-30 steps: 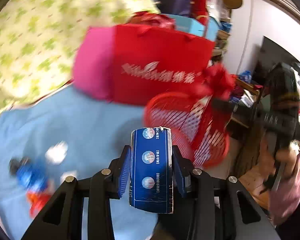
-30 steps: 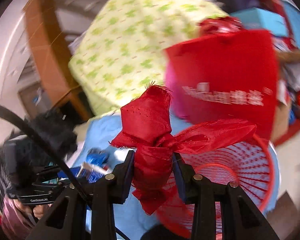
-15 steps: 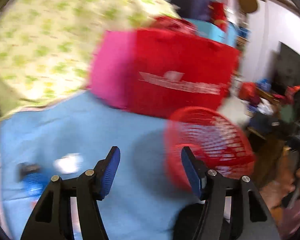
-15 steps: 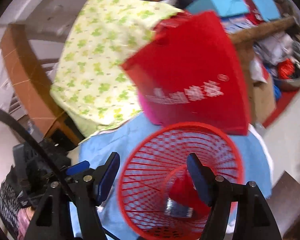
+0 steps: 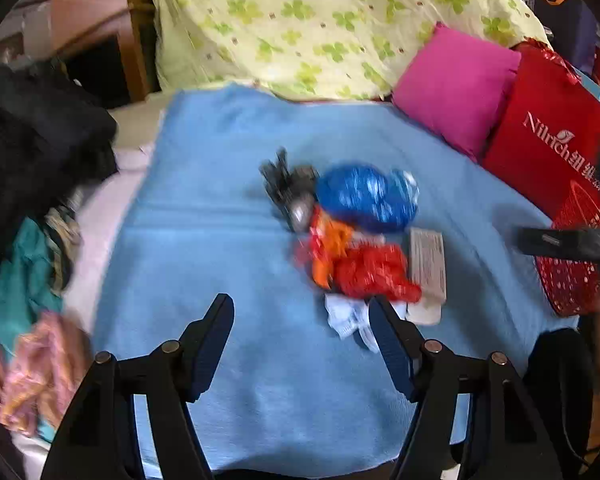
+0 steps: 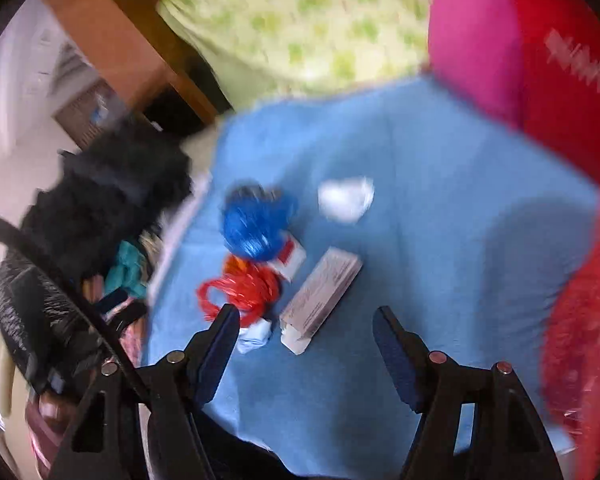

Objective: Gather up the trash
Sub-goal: 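Grasp the beige medicine box with the right tool while the left tool grasps the white mask, then carry the box and mask over the red basket and open both tools, then bring both tools back over the blue cloth toward the remaining trash, then grasp the red plastic bag with the right tool while the left tool grasps the orange wrapper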

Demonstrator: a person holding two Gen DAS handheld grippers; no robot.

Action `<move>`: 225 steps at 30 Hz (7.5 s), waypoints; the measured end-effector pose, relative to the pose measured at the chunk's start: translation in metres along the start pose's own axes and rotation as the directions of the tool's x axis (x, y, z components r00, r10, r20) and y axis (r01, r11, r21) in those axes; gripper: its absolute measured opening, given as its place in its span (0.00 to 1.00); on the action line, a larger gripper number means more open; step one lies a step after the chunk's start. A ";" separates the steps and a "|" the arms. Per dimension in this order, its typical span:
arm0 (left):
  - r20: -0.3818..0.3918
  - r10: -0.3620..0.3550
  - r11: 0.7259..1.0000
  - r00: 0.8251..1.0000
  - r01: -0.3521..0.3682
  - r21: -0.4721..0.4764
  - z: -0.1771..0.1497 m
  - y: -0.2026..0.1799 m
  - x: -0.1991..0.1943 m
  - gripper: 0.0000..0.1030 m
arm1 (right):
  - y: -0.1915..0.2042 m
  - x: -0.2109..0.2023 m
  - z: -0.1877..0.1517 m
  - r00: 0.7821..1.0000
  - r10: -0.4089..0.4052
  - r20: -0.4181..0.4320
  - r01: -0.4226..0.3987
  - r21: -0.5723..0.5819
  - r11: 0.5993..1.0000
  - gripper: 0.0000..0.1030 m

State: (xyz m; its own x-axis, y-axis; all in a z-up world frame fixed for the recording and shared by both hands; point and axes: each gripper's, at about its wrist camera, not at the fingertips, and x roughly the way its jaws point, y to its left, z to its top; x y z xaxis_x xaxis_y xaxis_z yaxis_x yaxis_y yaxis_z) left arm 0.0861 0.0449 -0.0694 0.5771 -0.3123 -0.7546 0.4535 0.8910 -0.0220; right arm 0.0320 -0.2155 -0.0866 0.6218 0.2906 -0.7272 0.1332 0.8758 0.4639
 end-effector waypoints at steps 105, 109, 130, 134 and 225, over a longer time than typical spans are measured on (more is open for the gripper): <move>0.402 -0.005 0.940 0.916 -0.133 0.314 0.064 -0.248 -0.123 0.66 | -0.095 -0.273 -0.057 0.846 -0.099 0.523 0.038 0.127 0.991 0.57; 0.405 0.011 0.949 0.914 -0.137 0.283 0.061 -0.231 -0.127 0.66 | -0.078 -0.265 -0.054 0.855 -0.083 0.512 0.043 0.090 0.995 0.57; 0.265 0.246 0.965 0.932 -0.262 0.026 0.022 -0.063 -0.099 0.69 | 0.017 -0.174 -0.037 0.944 0.018 0.330 0.025 -0.126 0.992 0.62; 0.166 0.319 0.948 0.933 -0.315 -0.055 -0.004 -0.007 -0.079 0.69 | 0.031 -0.127 -0.032 0.973 0.063 0.224 -0.026 -0.164 0.986 0.62; -0.018 -0.281 0.929 0.960 0.267 -0.256 -0.039 0.068 0.026 0.17 | 0.109 0.208 -0.005 0.985 -0.003 -0.175 -0.062 -0.366 0.928 0.37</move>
State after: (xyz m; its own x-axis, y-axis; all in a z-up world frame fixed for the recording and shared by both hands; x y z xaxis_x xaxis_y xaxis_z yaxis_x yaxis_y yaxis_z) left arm 0.1047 0.1101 -0.1162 0.4142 -0.5438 -0.7299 0.4011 0.8289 -0.3899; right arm 0.1719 -0.0580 -0.1894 0.4765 0.3509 -0.8061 -0.1975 0.9362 0.2907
